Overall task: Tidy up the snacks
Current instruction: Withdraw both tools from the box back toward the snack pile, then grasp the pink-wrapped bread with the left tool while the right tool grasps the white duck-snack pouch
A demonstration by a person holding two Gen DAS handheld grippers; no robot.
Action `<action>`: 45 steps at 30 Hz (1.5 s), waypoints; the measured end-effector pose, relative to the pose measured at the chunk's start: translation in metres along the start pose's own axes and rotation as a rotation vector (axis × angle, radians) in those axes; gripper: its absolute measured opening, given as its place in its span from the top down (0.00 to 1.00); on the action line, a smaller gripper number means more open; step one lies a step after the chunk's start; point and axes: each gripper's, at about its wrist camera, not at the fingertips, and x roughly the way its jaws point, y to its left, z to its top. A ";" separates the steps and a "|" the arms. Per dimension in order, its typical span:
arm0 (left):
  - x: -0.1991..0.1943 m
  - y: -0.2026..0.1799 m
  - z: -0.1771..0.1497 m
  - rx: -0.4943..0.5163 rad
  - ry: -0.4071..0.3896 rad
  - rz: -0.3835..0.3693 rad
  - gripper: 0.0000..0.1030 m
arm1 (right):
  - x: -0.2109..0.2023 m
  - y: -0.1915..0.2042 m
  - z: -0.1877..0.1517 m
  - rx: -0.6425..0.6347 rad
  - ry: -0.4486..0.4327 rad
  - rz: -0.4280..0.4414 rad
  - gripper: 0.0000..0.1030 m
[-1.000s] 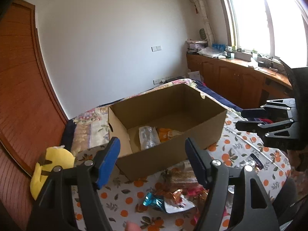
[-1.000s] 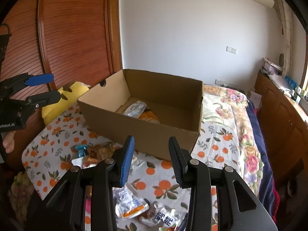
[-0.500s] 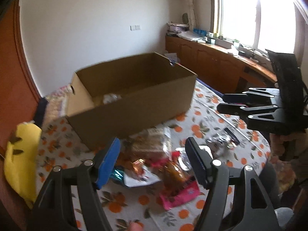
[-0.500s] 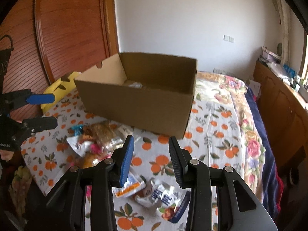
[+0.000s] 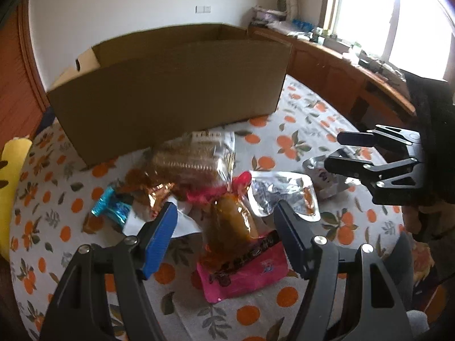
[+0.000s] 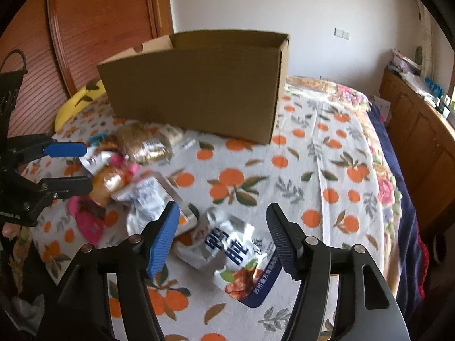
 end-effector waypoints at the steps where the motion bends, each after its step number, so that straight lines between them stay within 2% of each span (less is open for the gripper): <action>1: 0.003 -0.001 -0.001 -0.006 0.010 -0.002 0.31 | 0.001 -0.002 -0.002 0.002 0.003 0.000 0.36; 7: 0.008 -0.004 -0.005 -0.025 0.013 -0.013 0.33 | 0.009 -0.014 -0.010 0.018 0.013 0.011 0.35; 11: 0.009 -0.008 -0.004 -0.017 0.012 -0.014 0.45 | 0.013 -0.015 -0.014 0.009 0.011 0.023 0.34; 14: 0.012 -0.008 -0.004 -0.021 0.019 -0.011 0.50 | 0.014 -0.013 -0.016 -0.005 0.011 0.033 0.34; 22: 0.025 -0.010 -0.002 -0.030 0.067 -0.015 0.45 | 0.020 -0.006 -0.017 -0.041 0.035 0.063 0.34; 24: 0.026 -0.009 -0.003 -0.040 0.072 -0.023 0.46 | 0.020 -0.007 -0.018 -0.040 0.034 0.070 0.34; 25: 0.027 -0.009 -0.003 -0.039 0.072 -0.029 0.49 | 0.021 -0.007 -0.018 -0.037 0.034 0.074 0.34; 32: 0.010 -0.013 -0.008 -0.028 0.017 -0.027 0.64 | 0.021 -0.015 -0.018 0.007 0.035 0.126 0.32; 37: 0.003 -0.015 -0.013 -0.021 -0.005 -0.026 0.65 | 0.019 -0.016 -0.018 0.017 0.031 0.117 0.32; 45: -0.011 -0.013 -0.022 -0.053 -0.043 -0.047 0.65 | 0.005 -0.016 -0.021 0.051 0.024 0.047 0.29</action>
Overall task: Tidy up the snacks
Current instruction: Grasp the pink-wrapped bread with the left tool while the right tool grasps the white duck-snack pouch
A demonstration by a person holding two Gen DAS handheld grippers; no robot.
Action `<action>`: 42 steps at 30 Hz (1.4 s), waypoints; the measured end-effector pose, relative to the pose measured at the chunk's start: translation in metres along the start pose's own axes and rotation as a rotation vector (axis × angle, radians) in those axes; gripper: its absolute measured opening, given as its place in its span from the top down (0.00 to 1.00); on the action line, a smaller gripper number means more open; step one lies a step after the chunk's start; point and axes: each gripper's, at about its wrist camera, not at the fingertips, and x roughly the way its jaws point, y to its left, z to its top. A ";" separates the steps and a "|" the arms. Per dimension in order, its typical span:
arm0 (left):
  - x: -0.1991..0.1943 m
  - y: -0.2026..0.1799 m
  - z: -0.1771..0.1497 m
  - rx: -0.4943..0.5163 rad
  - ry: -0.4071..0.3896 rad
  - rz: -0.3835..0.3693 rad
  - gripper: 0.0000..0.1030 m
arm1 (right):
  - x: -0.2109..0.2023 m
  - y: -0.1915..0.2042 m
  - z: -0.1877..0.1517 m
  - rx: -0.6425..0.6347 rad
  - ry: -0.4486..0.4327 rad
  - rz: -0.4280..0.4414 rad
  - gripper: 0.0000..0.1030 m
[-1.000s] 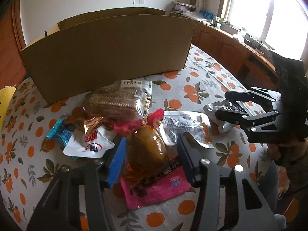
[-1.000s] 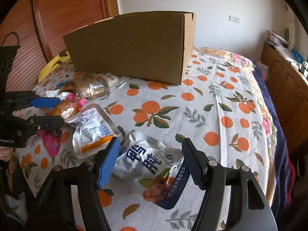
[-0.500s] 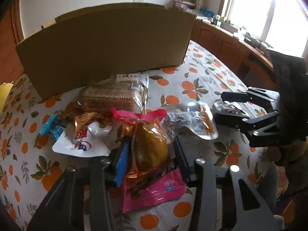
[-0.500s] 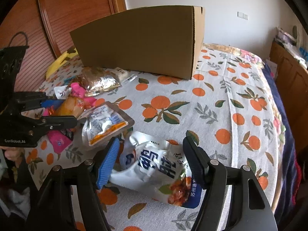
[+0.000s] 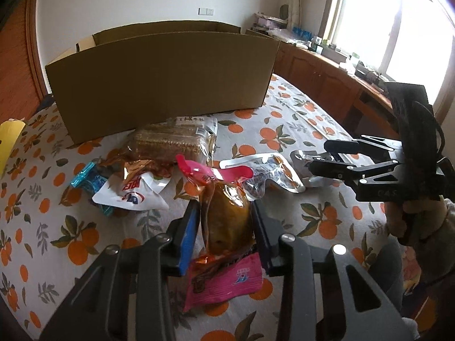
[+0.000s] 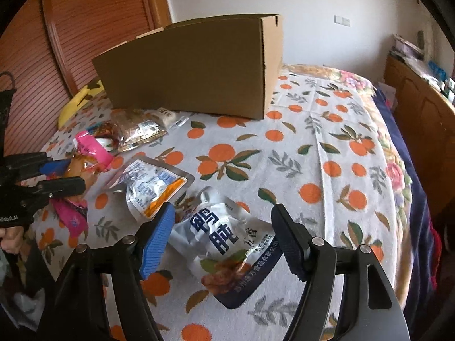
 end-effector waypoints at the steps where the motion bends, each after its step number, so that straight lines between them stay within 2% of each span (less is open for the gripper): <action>1: -0.001 0.000 -0.001 -0.002 -0.002 -0.005 0.65 | -0.001 0.000 -0.001 0.005 0.002 -0.009 0.29; 7: -0.002 -0.004 -0.005 0.005 -0.009 -0.024 0.65 | -0.001 0.002 -0.005 0.005 0.029 -0.039 0.27; 14: -0.006 0.000 -0.009 -0.012 -0.022 -0.046 0.65 | -0.004 0.006 -0.011 -0.003 0.071 0.019 0.27; 17: -0.005 0.002 -0.010 -0.018 -0.022 -0.049 0.65 | -0.007 0.011 -0.008 -0.017 0.057 -0.019 0.27; 23: -0.009 0.001 -0.010 -0.019 -0.034 -0.056 0.65 | 0.007 0.007 0.000 0.011 0.086 -0.052 0.26; 29: -0.013 0.000 -0.010 -0.026 -0.048 -0.063 0.66 | 0.015 0.024 -0.003 -0.070 0.100 -0.115 0.25; 33: -0.017 -0.001 -0.012 -0.027 -0.060 -0.064 0.66 | 0.016 0.023 -0.003 -0.050 0.104 -0.108 0.25; 35: -0.019 -0.001 -0.013 -0.024 -0.064 -0.061 0.66 | 0.014 0.022 -0.004 -0.045 0.100 -0.112 0.29; 36: -0.019 -0.001 -0.013 -0.025 -0.065 -0.061 0.66 | 0.013 0.021 -0.004 -0.039 0.099 -0.115 0.37; 41: -0.025 -0.002 -0.014 -0.037 -0.079 -0.069 0.66 | 0.008 0.021 -0.007 -0.032 0.108 -0.118 0.39; 42: -0.026 -0.002 -0.014 -0.037 -0.083 -0.071 0.66 | 0.006 0.022 -0.008 -0.032 0.104 -0.120 0.48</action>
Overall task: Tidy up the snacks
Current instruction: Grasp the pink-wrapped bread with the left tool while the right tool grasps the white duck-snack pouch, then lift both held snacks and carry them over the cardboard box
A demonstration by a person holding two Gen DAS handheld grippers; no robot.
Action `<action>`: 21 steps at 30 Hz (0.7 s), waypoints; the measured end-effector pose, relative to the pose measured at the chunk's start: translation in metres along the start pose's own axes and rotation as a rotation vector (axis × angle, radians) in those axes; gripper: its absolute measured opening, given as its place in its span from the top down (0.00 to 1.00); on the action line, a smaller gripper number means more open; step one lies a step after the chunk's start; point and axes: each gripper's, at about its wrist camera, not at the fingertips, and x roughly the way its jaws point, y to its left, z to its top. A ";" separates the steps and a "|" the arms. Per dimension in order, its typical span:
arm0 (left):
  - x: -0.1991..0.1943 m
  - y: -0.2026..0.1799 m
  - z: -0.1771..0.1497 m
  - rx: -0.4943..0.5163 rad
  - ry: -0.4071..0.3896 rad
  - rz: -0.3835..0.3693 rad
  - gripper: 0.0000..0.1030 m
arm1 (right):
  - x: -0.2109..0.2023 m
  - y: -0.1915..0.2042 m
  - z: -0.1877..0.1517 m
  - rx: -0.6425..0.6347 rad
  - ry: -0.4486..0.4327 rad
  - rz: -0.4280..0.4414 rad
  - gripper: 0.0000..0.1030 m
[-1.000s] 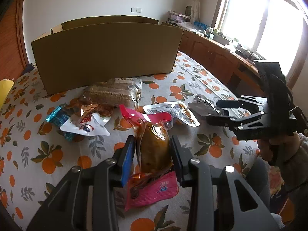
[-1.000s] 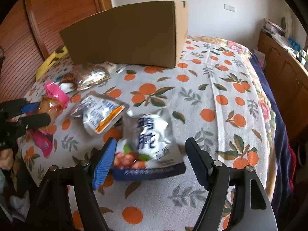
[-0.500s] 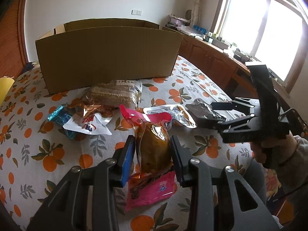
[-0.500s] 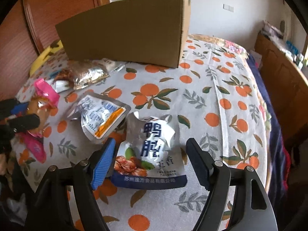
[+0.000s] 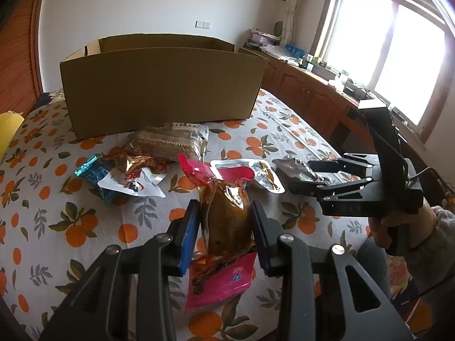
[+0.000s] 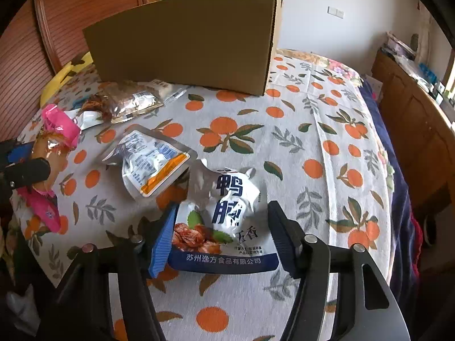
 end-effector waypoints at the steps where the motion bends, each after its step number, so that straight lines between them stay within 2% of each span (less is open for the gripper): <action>1: -0.001 -0.001 0.000 0.001 -0.003 -0.002 0.66 | -0.001 0.000 0.000 0.000 -0.003 0.001 0.50; 10: -0.008 -0.003 0.003 0.004 -0.019 -0.008 0.66 | -0.015 0.001 0.000 0.021 -0.040 0.004 0.57; 21: -0.017 0.000 0.013 0.000 -0.049 -0.006 0.66 | -0.040 0.004 0.013 0.032 -0.112 0.031 0.57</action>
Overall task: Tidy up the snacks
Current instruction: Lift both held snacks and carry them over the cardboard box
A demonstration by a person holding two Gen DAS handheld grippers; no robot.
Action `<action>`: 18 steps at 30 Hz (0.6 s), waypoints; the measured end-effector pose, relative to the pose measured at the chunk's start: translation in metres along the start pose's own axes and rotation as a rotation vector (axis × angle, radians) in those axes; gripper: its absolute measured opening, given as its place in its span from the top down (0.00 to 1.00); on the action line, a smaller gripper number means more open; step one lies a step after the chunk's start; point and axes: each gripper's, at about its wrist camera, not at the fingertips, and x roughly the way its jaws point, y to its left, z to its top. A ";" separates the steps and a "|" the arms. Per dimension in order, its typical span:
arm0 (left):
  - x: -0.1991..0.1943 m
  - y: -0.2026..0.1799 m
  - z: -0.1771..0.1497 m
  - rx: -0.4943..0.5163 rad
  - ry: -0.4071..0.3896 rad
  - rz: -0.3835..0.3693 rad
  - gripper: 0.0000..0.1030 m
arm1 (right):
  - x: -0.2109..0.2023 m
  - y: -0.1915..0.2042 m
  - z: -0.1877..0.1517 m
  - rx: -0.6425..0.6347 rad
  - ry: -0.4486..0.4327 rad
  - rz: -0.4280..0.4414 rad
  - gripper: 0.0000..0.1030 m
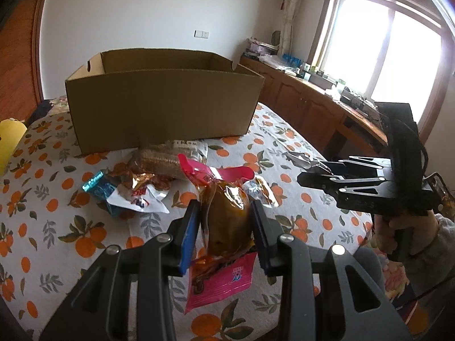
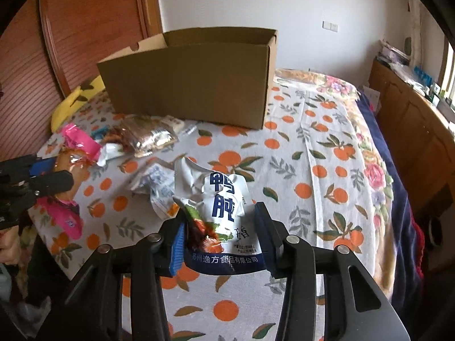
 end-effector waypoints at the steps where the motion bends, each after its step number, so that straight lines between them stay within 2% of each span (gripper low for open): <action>1: -0.001 0.000 0.001 0.001 -0.003 0.001 0.66 | -0.001 0.001 0.001 -0.003 -0.004 0.002 0.57; 18: -0.008 0.012 0.032 0.018 -0.054 0.030 0.66 | -0.016 0.007 0.023 -0.016 -0.059 0.032 0.57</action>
